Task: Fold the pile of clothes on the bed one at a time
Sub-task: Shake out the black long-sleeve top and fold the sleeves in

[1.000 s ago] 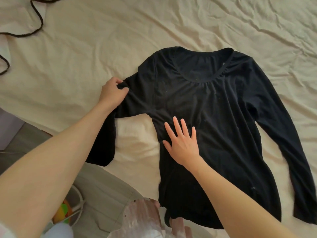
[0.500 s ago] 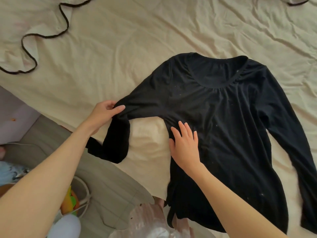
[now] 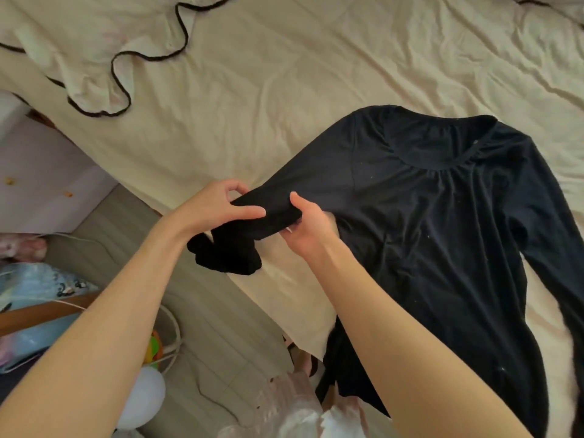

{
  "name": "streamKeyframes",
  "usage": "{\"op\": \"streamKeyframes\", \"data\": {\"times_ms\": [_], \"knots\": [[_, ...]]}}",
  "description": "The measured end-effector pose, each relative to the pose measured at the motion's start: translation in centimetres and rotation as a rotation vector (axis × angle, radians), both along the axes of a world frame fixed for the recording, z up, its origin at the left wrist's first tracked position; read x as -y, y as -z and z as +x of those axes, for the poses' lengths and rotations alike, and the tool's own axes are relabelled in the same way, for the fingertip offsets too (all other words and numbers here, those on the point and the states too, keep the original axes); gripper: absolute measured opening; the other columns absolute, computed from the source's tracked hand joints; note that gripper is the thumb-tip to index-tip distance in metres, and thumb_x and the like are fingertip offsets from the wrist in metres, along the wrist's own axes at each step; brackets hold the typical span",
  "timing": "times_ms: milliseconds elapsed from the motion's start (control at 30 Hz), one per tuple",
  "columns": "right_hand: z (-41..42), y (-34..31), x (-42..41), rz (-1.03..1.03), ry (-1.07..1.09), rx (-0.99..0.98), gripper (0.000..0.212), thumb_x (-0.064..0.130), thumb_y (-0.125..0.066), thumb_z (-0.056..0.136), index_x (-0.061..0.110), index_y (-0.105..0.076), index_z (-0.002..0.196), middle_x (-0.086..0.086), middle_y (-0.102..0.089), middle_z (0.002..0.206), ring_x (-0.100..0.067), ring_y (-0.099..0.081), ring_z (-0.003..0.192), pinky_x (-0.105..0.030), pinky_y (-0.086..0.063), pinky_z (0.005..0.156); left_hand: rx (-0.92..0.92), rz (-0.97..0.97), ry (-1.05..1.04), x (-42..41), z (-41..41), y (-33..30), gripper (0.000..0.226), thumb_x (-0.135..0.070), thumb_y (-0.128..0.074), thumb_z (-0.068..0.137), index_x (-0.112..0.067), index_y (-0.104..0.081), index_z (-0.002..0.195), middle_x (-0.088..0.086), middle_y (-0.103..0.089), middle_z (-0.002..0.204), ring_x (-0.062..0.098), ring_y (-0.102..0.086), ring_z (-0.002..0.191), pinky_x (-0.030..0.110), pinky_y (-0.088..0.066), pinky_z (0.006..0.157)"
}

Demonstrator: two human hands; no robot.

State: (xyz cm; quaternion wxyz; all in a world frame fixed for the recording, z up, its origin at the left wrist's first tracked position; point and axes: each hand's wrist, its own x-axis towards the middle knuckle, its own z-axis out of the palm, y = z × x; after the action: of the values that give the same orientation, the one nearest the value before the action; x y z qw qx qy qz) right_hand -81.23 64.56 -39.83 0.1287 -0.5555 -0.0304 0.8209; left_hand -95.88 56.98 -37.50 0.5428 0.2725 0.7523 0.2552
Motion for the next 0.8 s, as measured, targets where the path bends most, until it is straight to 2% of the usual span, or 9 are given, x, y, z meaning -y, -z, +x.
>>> {"op": "streamKeyframes", "data": {"times_ms": [67, 167, 267, 367, 433, 500, 600, 700, 800], "knots": [[0.2, -0.5, -0.5, 0.008, -0.001, 0.109, 0.032, 0.01, -0.06, 0.091, 0.006, -0.052, 0.121, -0.01, -0.062, 0.116, -0.026, -0.06, 0.098, -0.039, -0.051, 0.087, -0.027, -0.102, 0.131, 1.9, -0.4, 0.2, 0.02, -0.032, -0.076, 0.075, -0.024, -0.066, 0.091, -0.012, -0.071, 0.08, 0.005, -0.066, 0.076, 0.021, -0.05, 0.067], [1.2, -1.3, -1.1, -0.047, 0.02, 0.17, 0.028, 0.008, -0.065, 0.088, 0.004, -0.055, 0.114, -0.011, -0.063, 0.113, -0.028, -0.062, 0.101, -0.04, -0.051, 0.091, -0.164, -0.23, 0.265, 5.6, -0.5, 0.9, 0.013, -0.04, -0.074, 0.076, -0.03, -0.064, 0.077, -0.017, -0.064, 0.067, 0.002, -0.06, 0.069, 0.02, -0.039, 0.056], [2.0, -2.1, -1.3, -0.079, 0.088, 0.162, 0.015, 0.008, -0.065, 0.088, 0.001, -0.058, 0.1, -0.012, -0.064, 0.111, -0.03, -0.061, 0.109, -0.042, -0.047, 0.099, -0.335, -0.234, 0.318, 8.8, -0.4, 1.1, 0.016, -0.04, -0.071, 0.079, -0.036, -0.058, 0.071, -0.014, -0.055, 0.065, 0.001, -0.051, 0.064, 0.02, -0.032, 0.053], [2.8, -2.3, -0.7, -0.046, 0.058, 0.19, 0.028, 0.011, -0.061, 0.091, 0.005, -0.055, 0.118, -0.01, -0.06, 0.121, -0.026, -0.058, 0.113, -0.038, -0.048, 0.098, -0.23, -0.135, 0.021, 10.4, 0.2, 0.6, 0.01, -0.027, -0.068, 0.084, -0.034, -0.063, 0.081, -0.011, -0.064, 0.079, 0.0, -0.057, 0.077, 0.015, -0.037, 0.06], [3.4, -2.5, 0.3, 0.028, -0.082, 0.274, 0.041, 0.013, -0.059, 0.093, 0.009, -0.048, 0.132, -0.008, -0.054, 0.129, -0.023, -0.055, 0.116, -0.035, -0.048, 0.095, -0.174, -0.06, -0.223, 10.6, 0.6, -0.3, 0.013, -0.02, -0.067, 0.085, -0.032, -0.064, 0.085, -0.011, -0.067, 0.086, 0.0, -0.059, 0.084, 0.014, -0.04, 0.064], [4.6, -3.0, 1.7, 0.108, -0.261, 0.335, 0.042, 0.015, -0.057, 0.093, 0.01, -0.046, 0.133, -0.006, -0.052, 0.126, -0.021, -0.054, 0.112, -0.036, -0.048, 0.092, -0.213, -0.017, -0.324, 10.3, 1.1, -1.5, 0.01, -0.019, -0.066, 0.086, -0.029, -0.063, 0.086, -0.014, -0.065, 0.084, -0.002, -0.06, 0.081, 0.009, -0.04, 0.06], [7.3, -4.4, 3.4, 0.166, -0.413, 0.227, 0.028, 0.019, -0.054, 0.095, 0.008, -0.056, 0.121, -0.008, -0.061, 0.118, -0.021, -0.062, 0.102, -0.033, -0.052, 0.083, -0.237, 0.03, -0.343, 8.4, 3.0, -4.1, 0.005, -0.024, -0.062, 0.089, -0.027, -0.062, 0.085, -0.011, -0.066, 0.084, 0.002, -0.062, 0.079, 0.012, -0.042, 0.058], [11.6, -5.9, 3.8, 0.181, -0.443, 0.125, 0.022, 0.027, -0.052, 0.096, 0.013, -0.063, 0.11, -0.006, -0.071, 0.104, -0.021, -0.069, 0.096, -0.033, -0.055, 0.081, -0.184, 0.084, -0.285, 5.0, 7.8, -6.5, 0.004, -0.025, -0.059, 0.09, -0.024, -0.062, 0.093, -0.005, -0.068, 0.091, 0.011, -0.064, 0.086, 0.024, -0.047, 0.069], [17.6, -7.0, 2.8, 0.158, -0.303, 0.069, 0.033, 0.039, -0.04, 0.099, 0.016, -0.061, 0.111, -0.004, -0.073, 0.104, -0.018, -0.069, 0.096, -0.033, -0.054, 0.079, -0.253, 0.188, -0.158, 0.4, 15.8, -7.9, 0.029, -0.025, -0.055, 0.093, -0.015, -0.06, 0.119, -0.006, -0.064, 0.108, 0.006, -0.056, 0.099, 0.011, -0.036, 0.076]]}}
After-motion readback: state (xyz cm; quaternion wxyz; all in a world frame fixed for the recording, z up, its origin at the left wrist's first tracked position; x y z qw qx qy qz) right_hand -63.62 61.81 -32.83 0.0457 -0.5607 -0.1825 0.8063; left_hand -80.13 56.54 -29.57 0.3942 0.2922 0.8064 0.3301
